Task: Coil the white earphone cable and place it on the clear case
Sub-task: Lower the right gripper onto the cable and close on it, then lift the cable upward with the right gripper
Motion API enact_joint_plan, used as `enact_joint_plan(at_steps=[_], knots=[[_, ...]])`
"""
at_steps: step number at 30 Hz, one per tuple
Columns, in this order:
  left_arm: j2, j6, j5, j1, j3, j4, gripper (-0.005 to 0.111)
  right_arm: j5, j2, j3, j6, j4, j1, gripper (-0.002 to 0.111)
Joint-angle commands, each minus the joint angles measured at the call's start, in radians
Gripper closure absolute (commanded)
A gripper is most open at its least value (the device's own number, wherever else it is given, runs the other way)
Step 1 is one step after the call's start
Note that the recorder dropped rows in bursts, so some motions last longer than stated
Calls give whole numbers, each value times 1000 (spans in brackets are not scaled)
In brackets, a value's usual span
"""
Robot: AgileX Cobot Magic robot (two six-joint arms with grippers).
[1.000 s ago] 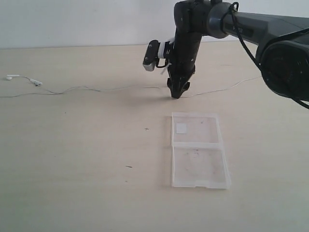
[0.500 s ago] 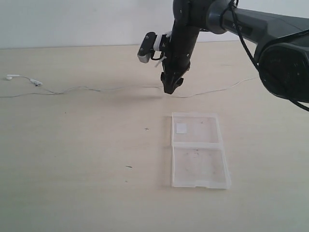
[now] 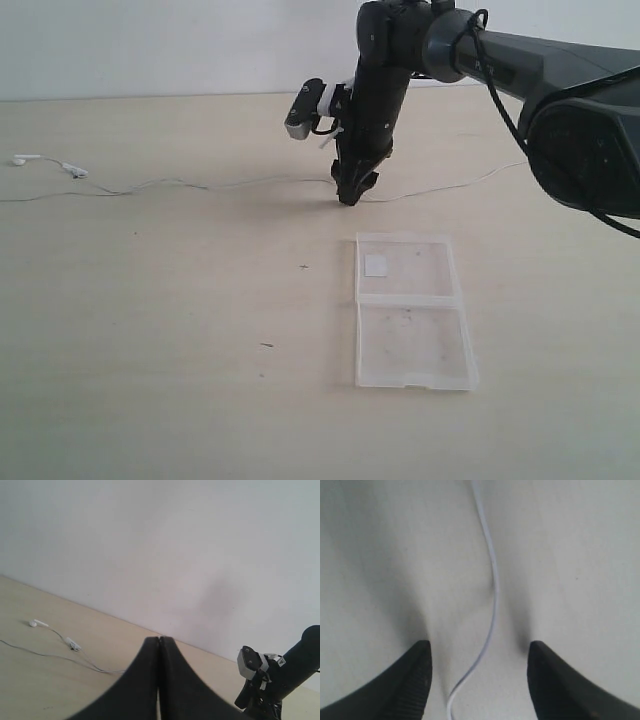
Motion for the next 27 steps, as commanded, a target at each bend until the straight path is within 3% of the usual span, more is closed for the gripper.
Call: enact_joint_plan(at_steps=[1,5,13,27], knots=[[-7,4,-3,-7,0,-2,107,-1,8,-4,9,-6,-2,54],[-7,4,-3,-7,0,-2,107,-1,10,-4,12,-6,-2,65],[-7,4,-3,-7,0,-2,107,-19,6,-4,-39,-6,-2,108],[-7,4,-3,-7,0,-2,107,5,-221,-4,63,-6,-2,108]])
